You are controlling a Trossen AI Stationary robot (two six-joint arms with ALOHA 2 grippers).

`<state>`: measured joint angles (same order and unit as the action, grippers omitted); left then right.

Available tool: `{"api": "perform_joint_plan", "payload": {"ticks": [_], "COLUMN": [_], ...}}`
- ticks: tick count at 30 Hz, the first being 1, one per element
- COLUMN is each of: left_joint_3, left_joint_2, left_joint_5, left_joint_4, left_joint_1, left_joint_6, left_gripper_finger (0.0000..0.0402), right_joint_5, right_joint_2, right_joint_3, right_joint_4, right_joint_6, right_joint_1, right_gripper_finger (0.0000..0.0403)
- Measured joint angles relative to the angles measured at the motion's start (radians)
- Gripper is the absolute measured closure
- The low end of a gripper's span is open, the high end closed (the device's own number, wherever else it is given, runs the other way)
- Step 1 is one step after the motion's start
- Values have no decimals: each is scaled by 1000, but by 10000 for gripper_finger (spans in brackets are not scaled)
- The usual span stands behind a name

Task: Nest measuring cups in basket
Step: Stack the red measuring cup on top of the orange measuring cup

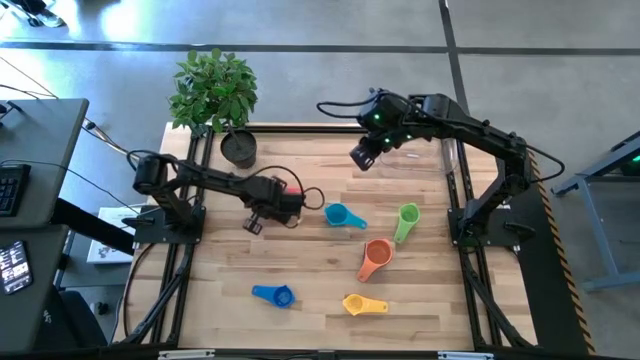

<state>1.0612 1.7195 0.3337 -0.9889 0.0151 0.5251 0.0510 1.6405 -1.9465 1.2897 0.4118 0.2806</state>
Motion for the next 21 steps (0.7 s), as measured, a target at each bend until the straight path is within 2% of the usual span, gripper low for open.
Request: {"api": "perform_joint_plan", "payload": {"ticks": [5, 9, 21], "left_joint_3": [22, 62, 203], "left_joint_2": [-24, -57, -167], "left_joint_5": [56, 74, 130], "left_joint_4": [2, 12, 17], "left_joint_1": [-36, -58, -156], "left_joint_6": [91, 156, 327], "left_gripper_finger": [399, 399, 397], "right_joint_5": [-72, -90, -20], "right_joint_2": [0, 0, 0], "right_joint_3": [0, 0, 0], "right_joint_4": [42, 78, 229], "right_joint_6": [86, 133, 254], "right_joint_1": [-6, -35, -216], "right_gripper_finger": [318, 318, 318]}}
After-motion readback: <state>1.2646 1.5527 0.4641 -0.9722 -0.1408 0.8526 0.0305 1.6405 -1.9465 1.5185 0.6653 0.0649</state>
